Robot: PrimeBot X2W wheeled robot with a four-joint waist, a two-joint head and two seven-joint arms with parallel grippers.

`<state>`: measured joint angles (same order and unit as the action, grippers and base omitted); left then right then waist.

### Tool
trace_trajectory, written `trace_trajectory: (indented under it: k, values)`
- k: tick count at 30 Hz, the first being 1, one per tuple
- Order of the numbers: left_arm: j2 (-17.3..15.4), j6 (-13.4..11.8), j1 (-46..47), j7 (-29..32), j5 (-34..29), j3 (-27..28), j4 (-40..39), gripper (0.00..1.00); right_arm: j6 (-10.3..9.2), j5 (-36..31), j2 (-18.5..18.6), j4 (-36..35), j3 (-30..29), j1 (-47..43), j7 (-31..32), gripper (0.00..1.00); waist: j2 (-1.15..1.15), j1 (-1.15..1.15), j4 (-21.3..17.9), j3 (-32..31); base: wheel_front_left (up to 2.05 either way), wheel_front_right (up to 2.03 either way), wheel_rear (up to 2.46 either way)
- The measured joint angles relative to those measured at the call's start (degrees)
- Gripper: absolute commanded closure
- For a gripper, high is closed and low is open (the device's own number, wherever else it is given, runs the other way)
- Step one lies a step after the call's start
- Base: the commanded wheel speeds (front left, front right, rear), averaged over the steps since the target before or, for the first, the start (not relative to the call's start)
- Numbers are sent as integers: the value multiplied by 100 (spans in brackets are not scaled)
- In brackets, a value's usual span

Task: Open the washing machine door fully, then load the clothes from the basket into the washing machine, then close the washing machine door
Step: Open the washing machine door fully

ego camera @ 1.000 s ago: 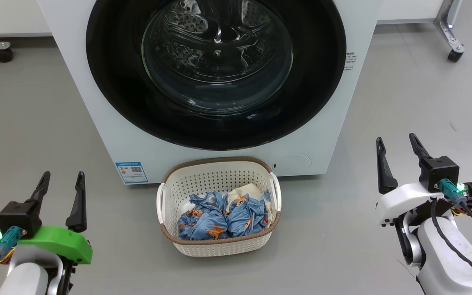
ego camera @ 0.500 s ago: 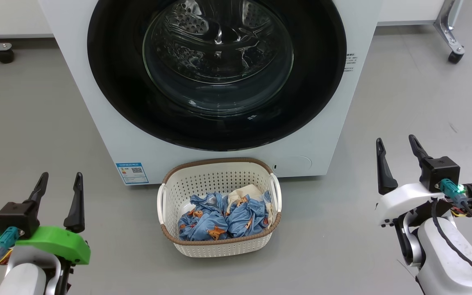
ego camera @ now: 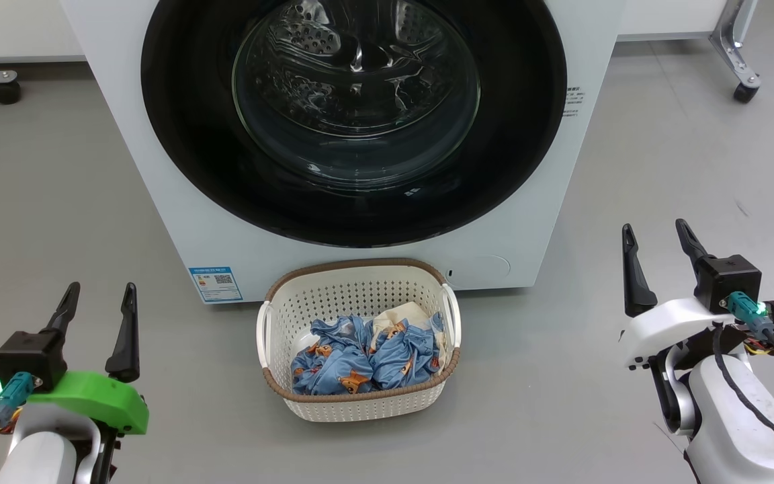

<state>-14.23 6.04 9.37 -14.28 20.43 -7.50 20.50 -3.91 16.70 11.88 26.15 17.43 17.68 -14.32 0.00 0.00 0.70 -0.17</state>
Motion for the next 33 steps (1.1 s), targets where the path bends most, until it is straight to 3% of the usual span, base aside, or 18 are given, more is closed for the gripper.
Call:
trace_trajectory:
  k: [33]
  values:
    - [3,75,3,0,-178,120,-110,0,85,-13,-67,-49,-164,0,0,0,0,0,-4,77,6,6,-11]
